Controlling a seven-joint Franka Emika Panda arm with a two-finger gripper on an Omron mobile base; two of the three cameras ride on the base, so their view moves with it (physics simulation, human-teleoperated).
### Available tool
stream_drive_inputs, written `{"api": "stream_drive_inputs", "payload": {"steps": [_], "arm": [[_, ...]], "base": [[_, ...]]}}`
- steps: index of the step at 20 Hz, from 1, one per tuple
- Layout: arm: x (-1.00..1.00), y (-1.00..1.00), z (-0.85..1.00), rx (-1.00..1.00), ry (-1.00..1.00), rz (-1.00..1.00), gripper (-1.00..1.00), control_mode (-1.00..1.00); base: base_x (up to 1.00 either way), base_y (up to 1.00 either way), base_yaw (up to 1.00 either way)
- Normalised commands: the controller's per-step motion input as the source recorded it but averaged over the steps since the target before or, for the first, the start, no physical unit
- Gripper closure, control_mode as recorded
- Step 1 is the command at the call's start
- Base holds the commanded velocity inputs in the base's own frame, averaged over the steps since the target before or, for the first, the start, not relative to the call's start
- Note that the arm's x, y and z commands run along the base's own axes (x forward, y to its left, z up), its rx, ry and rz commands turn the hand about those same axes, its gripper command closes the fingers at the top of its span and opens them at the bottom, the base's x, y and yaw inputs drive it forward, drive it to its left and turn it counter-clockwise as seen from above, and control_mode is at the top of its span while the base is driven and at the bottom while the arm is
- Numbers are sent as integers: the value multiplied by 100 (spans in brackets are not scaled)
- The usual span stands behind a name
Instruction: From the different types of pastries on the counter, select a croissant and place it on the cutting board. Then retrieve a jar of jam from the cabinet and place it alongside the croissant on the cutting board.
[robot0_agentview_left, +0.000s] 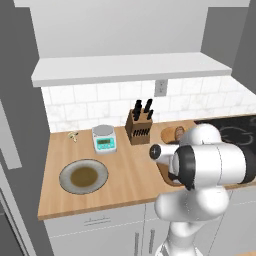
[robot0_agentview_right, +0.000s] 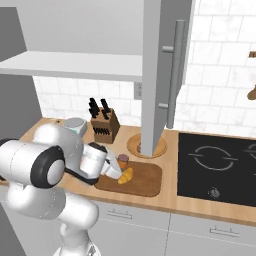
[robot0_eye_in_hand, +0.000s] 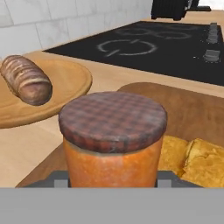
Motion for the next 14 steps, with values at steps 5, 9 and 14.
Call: {"api": "stream_drive_inputs", "payload": {"steps": [5,9,14], "arm": [[0,4,-35,0,0,0,-100,-100],[-10,0,-33,0,0,0,-100,-100],[-28,0,-39,0,0,0,-100,-100]], "base": [[0,0,0],[0,0,0],[0,0,0]]}}
